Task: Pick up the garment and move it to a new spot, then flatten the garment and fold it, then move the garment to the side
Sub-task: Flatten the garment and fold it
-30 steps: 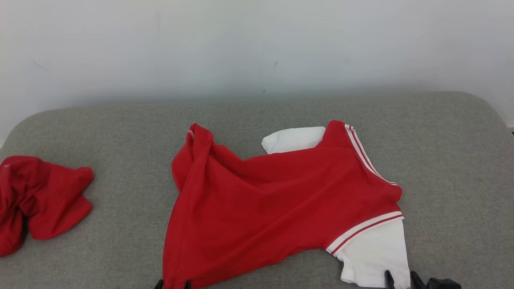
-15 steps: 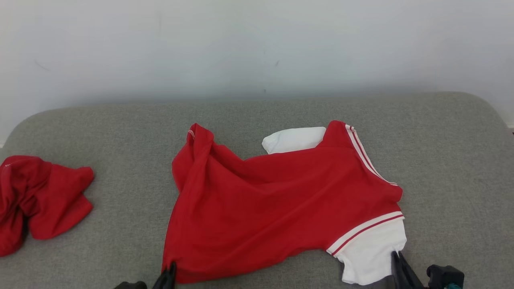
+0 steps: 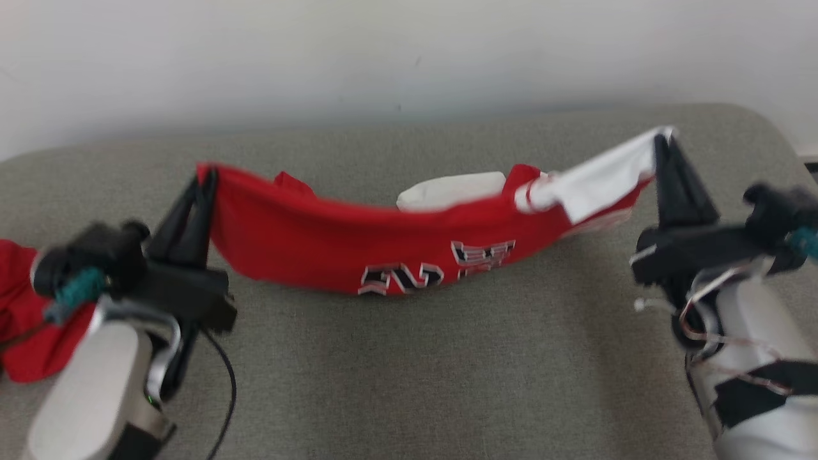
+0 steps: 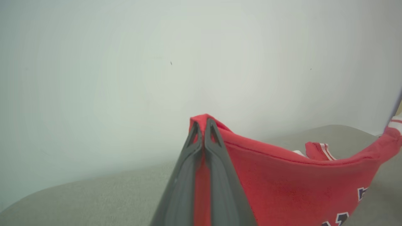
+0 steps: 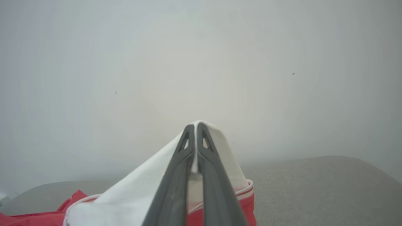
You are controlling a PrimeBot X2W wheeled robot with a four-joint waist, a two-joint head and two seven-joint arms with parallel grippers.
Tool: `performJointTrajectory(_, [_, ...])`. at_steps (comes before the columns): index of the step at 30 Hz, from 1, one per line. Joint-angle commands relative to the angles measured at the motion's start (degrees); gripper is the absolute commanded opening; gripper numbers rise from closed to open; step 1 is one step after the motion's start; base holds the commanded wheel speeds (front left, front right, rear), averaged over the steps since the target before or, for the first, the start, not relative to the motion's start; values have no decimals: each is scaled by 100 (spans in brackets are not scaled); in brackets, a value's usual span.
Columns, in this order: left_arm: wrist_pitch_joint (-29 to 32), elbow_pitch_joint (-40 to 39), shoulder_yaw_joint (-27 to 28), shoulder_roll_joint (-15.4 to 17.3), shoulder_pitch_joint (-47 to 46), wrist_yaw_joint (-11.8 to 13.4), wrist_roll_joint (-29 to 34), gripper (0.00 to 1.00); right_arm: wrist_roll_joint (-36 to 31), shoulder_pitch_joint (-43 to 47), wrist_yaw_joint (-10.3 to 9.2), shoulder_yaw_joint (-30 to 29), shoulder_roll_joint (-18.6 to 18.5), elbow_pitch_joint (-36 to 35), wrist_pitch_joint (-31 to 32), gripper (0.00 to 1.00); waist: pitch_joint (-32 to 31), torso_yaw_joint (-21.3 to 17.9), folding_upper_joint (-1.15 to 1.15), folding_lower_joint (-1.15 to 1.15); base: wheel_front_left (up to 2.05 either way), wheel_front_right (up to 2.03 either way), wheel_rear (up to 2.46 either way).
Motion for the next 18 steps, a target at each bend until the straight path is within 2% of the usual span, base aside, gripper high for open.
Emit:
performJointTrajectory(1, [106,-73,-76,112,-408,11,-138,0,102,-359,-13,2,-81,1,60,0,469,-132,-1,-1,0,0,0])
performJointTrajectory(5, [500,-54,-483,604,-1856,12,-404,0,248,-1716,-14,56,-255,158,313,0,1067,-181,-1,-1,0,0,0])
performJointTrajectory(8, [709,93,-713,755,-2926,11,-787,0,276,-2752,-13,156,-334,368,504,0,1528,-222,-1,-1,0,0,0])
performJointTrajectory(11, [904,280,-1022,1013,-4018,12,-908,0,266,-3809,-13,264,-387,617,703,0,1981,-260,-1,-1,0,0,0])
performJointTrajectory(18, [1106,850,-1508,1178,-6184,12,-1415,0,216,-6053,-13,370,-400,1495,963,0,2750,-380,-1,-1,0,0,0])
